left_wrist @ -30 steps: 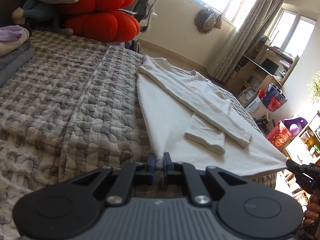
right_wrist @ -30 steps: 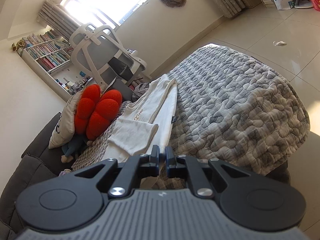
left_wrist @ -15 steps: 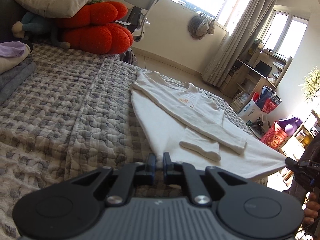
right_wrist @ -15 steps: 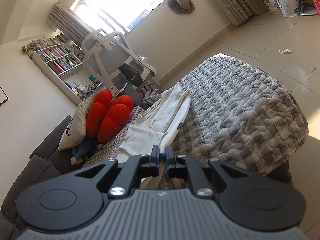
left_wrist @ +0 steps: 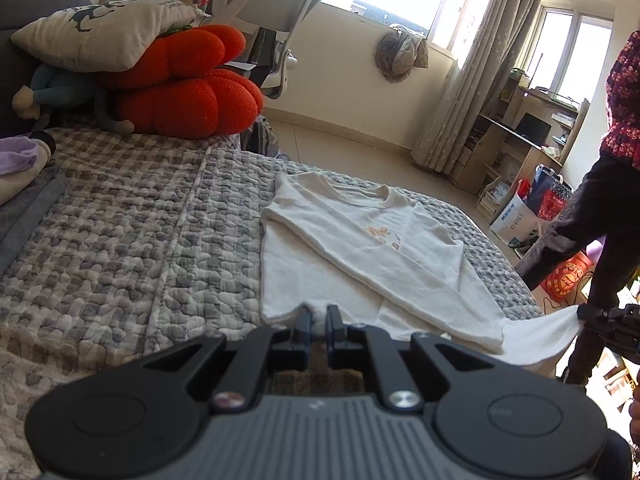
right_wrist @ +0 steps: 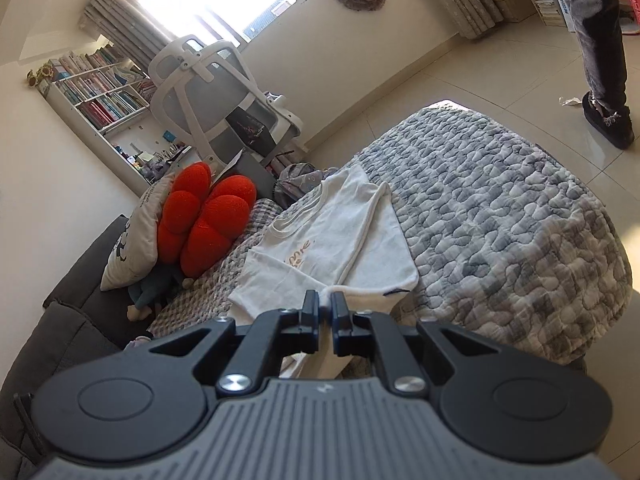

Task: Fold clothes
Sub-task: 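Grasp the hem with both grippers and fold it over toward the collar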

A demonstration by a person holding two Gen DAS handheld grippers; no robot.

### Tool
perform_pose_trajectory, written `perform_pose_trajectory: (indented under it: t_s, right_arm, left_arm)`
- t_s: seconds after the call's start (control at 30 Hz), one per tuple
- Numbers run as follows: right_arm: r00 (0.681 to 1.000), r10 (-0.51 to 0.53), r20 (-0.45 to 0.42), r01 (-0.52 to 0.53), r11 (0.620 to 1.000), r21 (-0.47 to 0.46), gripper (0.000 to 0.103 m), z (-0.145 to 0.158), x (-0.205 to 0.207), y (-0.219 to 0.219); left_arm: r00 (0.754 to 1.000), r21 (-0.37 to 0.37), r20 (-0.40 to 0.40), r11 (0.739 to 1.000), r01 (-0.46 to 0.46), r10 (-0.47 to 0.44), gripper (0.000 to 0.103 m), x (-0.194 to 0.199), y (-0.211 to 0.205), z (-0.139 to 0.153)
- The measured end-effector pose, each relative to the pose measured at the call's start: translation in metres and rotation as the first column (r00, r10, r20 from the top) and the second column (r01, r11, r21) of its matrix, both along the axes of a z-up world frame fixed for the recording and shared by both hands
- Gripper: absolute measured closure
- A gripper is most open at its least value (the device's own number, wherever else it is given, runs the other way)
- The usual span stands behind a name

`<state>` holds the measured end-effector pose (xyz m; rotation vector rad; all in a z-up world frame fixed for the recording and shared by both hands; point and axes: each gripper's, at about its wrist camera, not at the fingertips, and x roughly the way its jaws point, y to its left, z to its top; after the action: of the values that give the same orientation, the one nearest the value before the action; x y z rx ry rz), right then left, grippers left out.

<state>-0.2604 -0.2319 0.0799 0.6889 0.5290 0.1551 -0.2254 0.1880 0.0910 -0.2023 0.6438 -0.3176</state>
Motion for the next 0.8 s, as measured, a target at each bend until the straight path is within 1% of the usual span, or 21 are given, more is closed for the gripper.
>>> perform_pose_trajectory:
  t_s: [0.1, 0.17, 0.23, 0.4, 0.53, 0.6, 0.67, 0.73, 0.8]
  right_arm:
    - [1.0, -0.002, 0.001, 0.002, 0.999, -0.039, 0.094, -0.002, 0.015, 0.0]
    - [1.0, 0.002, 0.003, -0.001, 0.998, -0.055, 0.094, -0.007, 0.027, -0.002]
    - [1.0, 0.005, -0.002, -0.005, 0.997, -0.071, 0.094, -0.013, 0.045, -0.005]
    - [0.999, 0.029, 0.018, -0.027, 0.991, -0.132, 0.094, -0.006, 0.116, -0.003]
    - [0.998, 0.056, 0.009, -0.053, 0.979, -0.195, 0.094, -0.001, 0.194, 0.005]
    - [0.998, 0.056, -0.008, -0.057, 0.98, -0.192, 0.094, -0.005, 0.231, 0.002]
    - [0.998, 0.048, -0.036, -0.055, 0.978, -0.202, 0.094, -0.014, 0.258, -0.005]
    - [0.997, 0.04, -0.066, -0.053, 0.976, -0.213, 0.094, -0.024, 0.284, -0.011]
    - [0.995, 0.031, -0.095, -0.051, 0.973, -0.224, 0.094, -0.034, 0.31, -0.018]
  left_arm:
    - [1.0, 0.042, 0.013, 0.999, 0.002, -0.003, 0.096, 0.015, -0.006, 0.001]
    - [1.0, 0.042, 0.002, 0.999, -0.005, 0.005, 0.096, 0.03, -0.006, -0.001]
    - [1.0, 0.026, -0.003, 1.0, -0.014, 0.014, 0.096, 0.047, -0.005, -0.001]
    - [0.999, 0.01, -0.014, 0.999, -0.041, 0.041, 0.096, 0.124, -0.014, 0.011]
    - [0.997, 0.008, -0.03, 0.997, -0.077, 0.077, 0.096, 0.202, -0.024, 0.014]
    - [0.993, -0.004, -0.055, 0.995, -0.102, 0.101, 0.096, 0.238, -0.025, 0.009]
    - [0.988, -0.018, -0.104, 0.993, -0.116, 0.113, 0.096, 0.273, -0.026, -0.003]
    - [0.983, 0.003, -0.138, 0.992, -0.126, 0.125, 0.096, 0.301, -0.029, -0.017]
    - [0.977, 0.002, -0.168, 0.991, -0.13, 0.129, 0.096, 0.321, -0.03, -0.032]
